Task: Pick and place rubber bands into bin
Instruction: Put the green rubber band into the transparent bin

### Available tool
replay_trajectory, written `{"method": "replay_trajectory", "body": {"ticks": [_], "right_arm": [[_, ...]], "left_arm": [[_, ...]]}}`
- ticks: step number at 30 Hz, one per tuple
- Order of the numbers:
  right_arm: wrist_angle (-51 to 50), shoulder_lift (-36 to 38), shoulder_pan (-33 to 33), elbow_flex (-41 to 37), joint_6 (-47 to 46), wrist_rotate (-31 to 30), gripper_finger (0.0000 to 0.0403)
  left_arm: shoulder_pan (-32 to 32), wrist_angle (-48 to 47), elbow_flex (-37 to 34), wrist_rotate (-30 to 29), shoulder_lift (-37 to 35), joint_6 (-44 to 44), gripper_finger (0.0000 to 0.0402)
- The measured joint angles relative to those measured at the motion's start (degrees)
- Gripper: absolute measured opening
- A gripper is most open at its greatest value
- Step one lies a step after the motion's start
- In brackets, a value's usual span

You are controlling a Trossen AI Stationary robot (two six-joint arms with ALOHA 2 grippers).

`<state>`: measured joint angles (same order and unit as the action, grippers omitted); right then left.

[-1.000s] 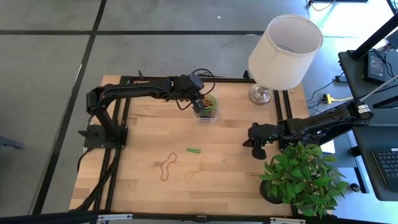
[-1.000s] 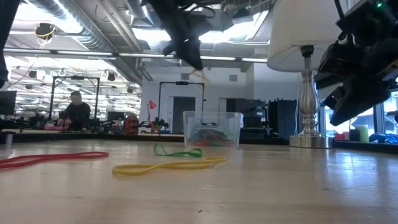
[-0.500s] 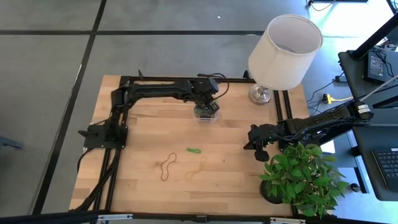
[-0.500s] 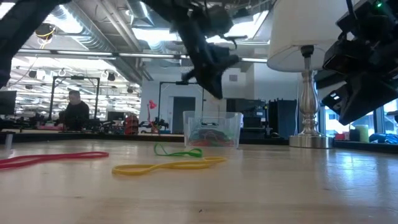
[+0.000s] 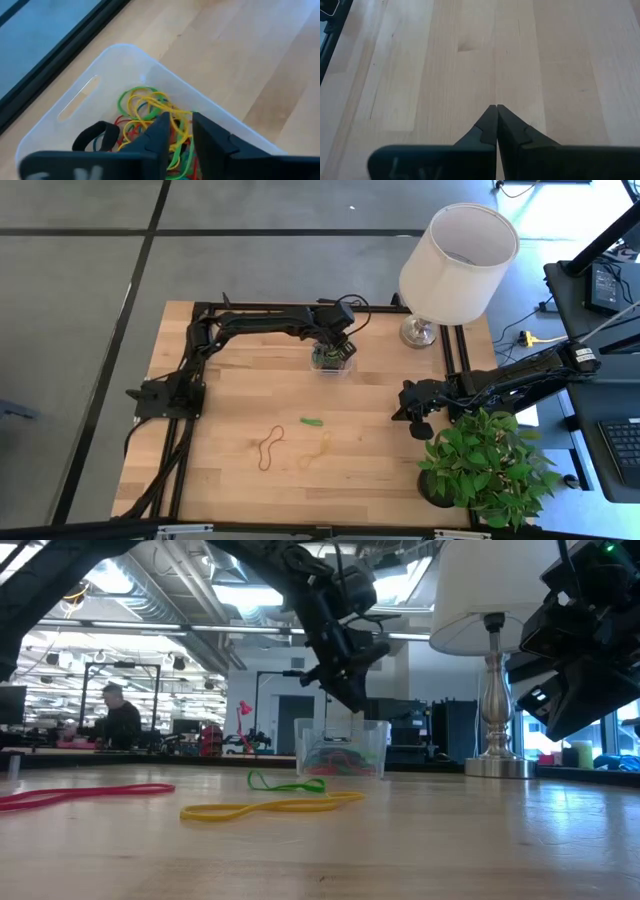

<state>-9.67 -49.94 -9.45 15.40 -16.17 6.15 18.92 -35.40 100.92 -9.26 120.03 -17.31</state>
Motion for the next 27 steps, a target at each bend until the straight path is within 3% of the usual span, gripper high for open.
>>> {"method": "replay_trajectory", "body": {"ticks": [8, 17, 22, 27], "right_arm": [[-0.01, -0.01, 0.0, 0.0, -0.05, 0.0, 0.0006], [6.12, -0.03, 0.0, 0.02, -1.28, -0.78, 0.0006], [10.34, -0.88, -0.02, 2.97, 0.42, -5.42, 0.0002], [10.36, -4.78, 0.0, 9.15, 3.03, -9.63, 0.0002]], "left_arm": [[-0.94, -0.61, 0.0, 1.12, -3.77, 2.89, 0.0118], [-7.89, -5.82, -0.82, -3.35, -12.89, 11.56, 0.0067], [-12.16, -5.74, -8.43, -6.32, -19.18, 13.89, 0.001], [-15.13, -0.23, -23.2, -7.08, -28.29, 9.22, 0.0002]]}}
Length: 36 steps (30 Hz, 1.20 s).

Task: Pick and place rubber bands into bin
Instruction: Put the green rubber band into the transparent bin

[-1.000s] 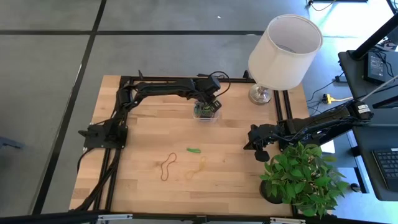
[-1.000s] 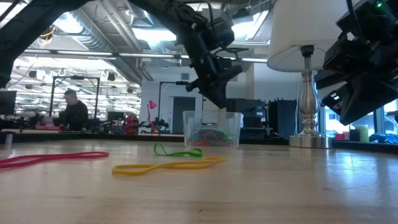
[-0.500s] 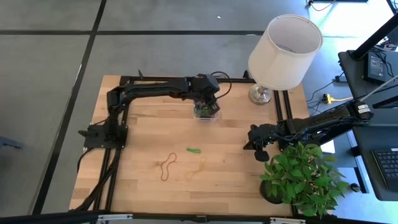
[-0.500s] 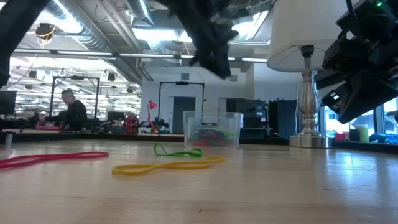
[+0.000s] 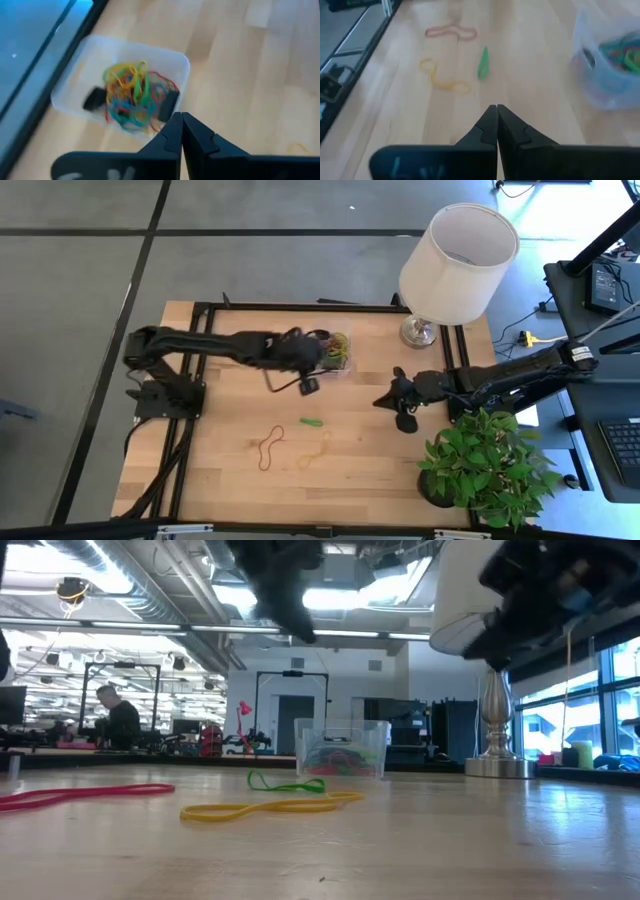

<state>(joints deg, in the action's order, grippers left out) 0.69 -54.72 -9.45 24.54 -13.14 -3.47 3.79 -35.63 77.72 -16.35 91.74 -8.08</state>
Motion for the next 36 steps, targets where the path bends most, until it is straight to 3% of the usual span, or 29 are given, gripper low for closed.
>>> {"method": "replay_trajectory", "body": {"ticks": [7, 12, 20, 28, 36], "right_arm": [[-4.08, -10.43, 0.0, 10.19, -1.42, -1.46, 0.0002], [-6.37, -20.85, -1.01, 19.8, -1.7, -1.48, 0.0001], [-15.66, -39.47, -2.97, 39.02, -1.39, -1.46, 0.0002], [-28.11, -56.94, -3.15, 58.02, -1.57, -1.57, 0.0006], [-37.27, -68.16, -1.21, 69.36, -4.2, -3.07, 0.0064]], "left_arm": [[-7.25, 11.64, -21.09, -0.94, -15.64, -11.11, 0.0002], [-15.63, 13.4, -29.2, -4.76, -23.15, -15.44, 0.0002], [-27.77, 12.91, -33.9, -14.14, -27.68, -18.41, 0.0001], [-36.51, 9.92, -35.22, -17.85, -28.47, -21.39, 0.0001], [-44.68, 5.26, -35.24, -22.57, -28.5, -21.19, 0.0002]]}}
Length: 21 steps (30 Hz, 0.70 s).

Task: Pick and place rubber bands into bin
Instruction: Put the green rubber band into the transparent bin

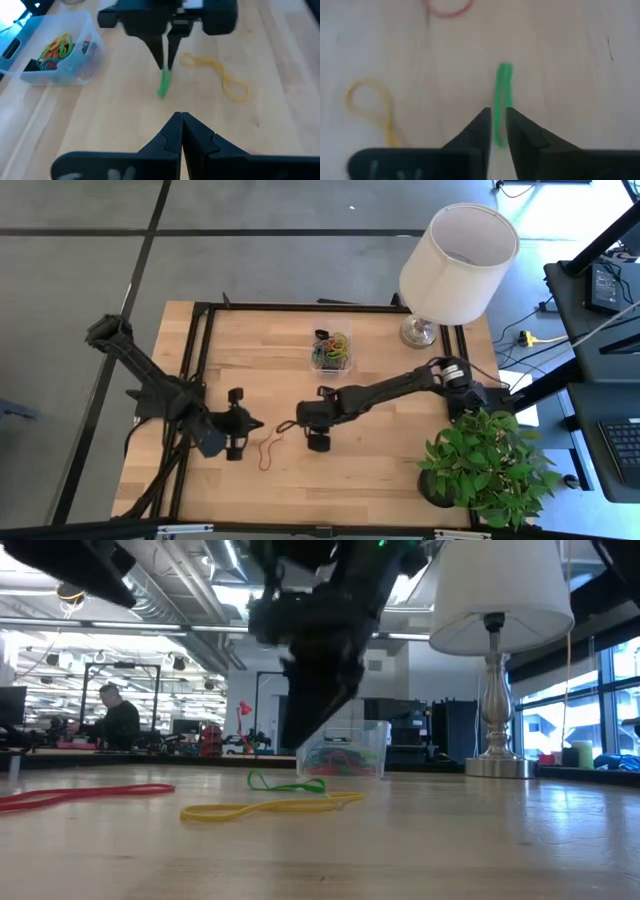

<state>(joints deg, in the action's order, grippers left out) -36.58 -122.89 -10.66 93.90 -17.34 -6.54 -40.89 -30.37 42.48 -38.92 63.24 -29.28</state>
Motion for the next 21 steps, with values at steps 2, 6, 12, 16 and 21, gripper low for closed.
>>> {"method": "replay_trajectory", "body": {"ticks": [2, 6, 12, 16, 21], "right_arm": [[-1.55, -1.38, 0.62, 0.94, -0.55, -0.04, 0.0082], [-1.8, -2.51, 1.48, 1.16, -0.6, -0.05, 0.0117], [-2.84, -2.5, 1.91, 1.14, -0.54, 0.03, 0.0148], [-2.47, -3.05, 1.93, 1.16, -1.52, 1.82, 0.0151], [-4.28, -4.75, 1.75, 1.13, -1.89, 2.16, 0.0151]], "left_arm": [[-1.31, -1.51, -0.07, -0.15, -0.26, 0.81, 0.0002], [-1.98, 5.56, -4.91, 0.56, -2.87, 3.78, 0.0002], [0.81, 23.62, -18.14, 5.56, -10.58, 7.12, 0.0002], [4.18, 32.51, -24.79, 10.35, -15.48, 10.68, 0.0002], [10.46, 40.66, -29.87, 17.03, -19.56, 16.4, 0.0002]]}}
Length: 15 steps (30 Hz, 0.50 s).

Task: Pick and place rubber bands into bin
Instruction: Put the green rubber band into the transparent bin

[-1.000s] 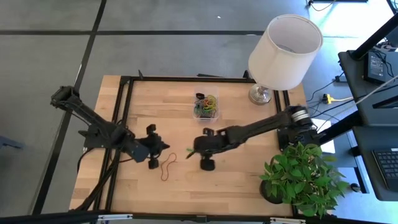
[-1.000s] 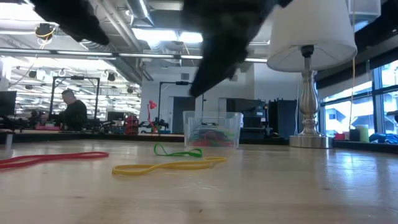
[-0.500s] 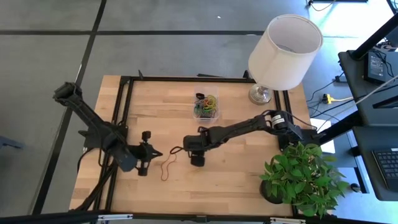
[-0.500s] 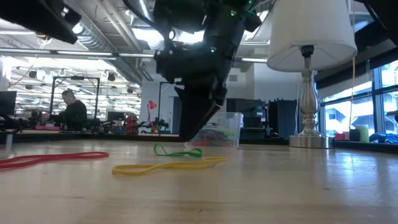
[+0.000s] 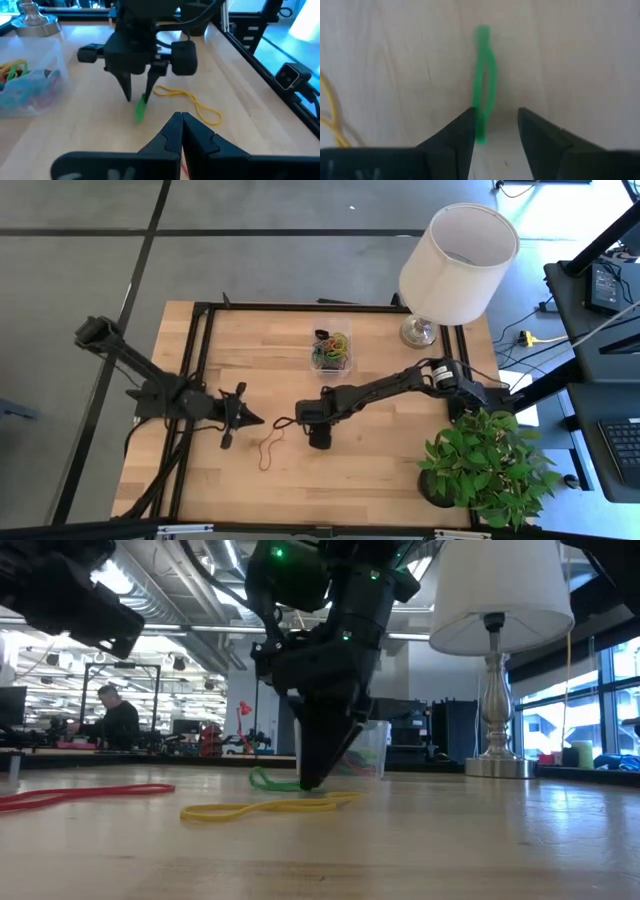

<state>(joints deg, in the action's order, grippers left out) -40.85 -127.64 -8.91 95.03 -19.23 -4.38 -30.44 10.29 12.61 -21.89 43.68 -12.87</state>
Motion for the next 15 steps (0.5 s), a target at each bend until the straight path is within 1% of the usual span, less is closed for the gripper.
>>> {"method": "replay_trajectory", "body": {"ticks": [3, 5, 6, 8, 10, 11, 15], "right_arm": [[-0.8, -0.52, -0.09, 0.23, -0.07, -0.05, 0.0147], [-0.78, -0.54, -0.16, 0.23, -0.03, -0.03, 0.0128], [-0.53, -0.51, -0.2, 0.19, 0.0, 0.05, 0.0112], [-0.6, 0.04, -0.28, 0.02, 0.24, 0.18, 0.0068], [-1.1, 0.78, -0.28, -0.06, 0.65, 0.31, 0.0022], [-2.19, 1.37, -0.26, -0.13, 1.4, 0.08, 0.0013], [-3.52, 5.63, 0.32, 0.68, 2.35, -0.12, 0.0014]], "left_arm": [[4.25, 1.14, -1.15, 4.23, -0.96, 2.17, 0.0002], [6.58, 1.51, -1.3, 7.37, -1.16, 2.97, 0.0002], [7.55, 1.65, -1.3, 8.89, -1.13, 3.67, 0.0002], [9.33, 2.15, -1.3, 11.17, -1.16, 5.48, 0.0002], [10.75, 2.43, -1.3, 12.03, -1.21, 6.75, 0.0002], [11.48, 2.41, -1.3, 12.38, -1.22, 7.09, 0.0002], [14.45, 3.06, -1.3, 15.02, -1.14, 7.28, 0.0002]]}}
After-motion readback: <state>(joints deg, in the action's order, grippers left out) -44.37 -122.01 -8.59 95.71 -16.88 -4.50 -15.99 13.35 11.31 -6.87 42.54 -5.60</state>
